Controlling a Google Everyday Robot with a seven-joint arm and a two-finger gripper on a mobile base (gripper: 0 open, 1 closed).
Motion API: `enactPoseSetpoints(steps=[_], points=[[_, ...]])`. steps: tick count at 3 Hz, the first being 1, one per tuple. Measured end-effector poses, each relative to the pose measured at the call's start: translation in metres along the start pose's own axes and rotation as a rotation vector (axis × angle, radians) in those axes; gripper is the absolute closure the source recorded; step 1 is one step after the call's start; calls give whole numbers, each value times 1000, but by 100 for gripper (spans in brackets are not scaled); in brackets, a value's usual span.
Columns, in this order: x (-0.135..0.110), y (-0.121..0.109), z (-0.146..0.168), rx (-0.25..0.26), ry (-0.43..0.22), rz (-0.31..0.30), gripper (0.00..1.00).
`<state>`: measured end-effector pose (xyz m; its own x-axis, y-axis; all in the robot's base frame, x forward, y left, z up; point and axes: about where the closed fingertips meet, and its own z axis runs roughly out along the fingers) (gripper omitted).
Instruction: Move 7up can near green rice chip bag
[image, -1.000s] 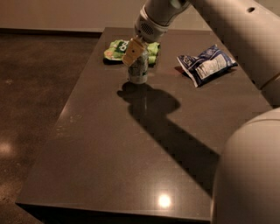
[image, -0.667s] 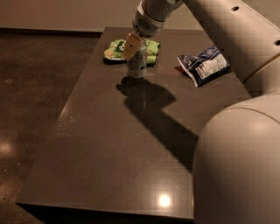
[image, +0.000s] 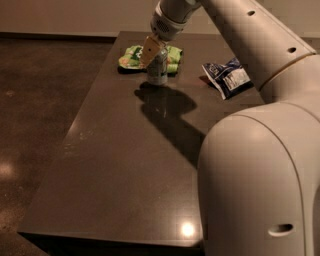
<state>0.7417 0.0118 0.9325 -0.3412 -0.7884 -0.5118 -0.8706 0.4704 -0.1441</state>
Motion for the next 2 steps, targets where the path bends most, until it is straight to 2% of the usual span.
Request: enactPoseSetpoints(steps=[2], points=[[0, -4, 11, -9, 8, -3, 39]])
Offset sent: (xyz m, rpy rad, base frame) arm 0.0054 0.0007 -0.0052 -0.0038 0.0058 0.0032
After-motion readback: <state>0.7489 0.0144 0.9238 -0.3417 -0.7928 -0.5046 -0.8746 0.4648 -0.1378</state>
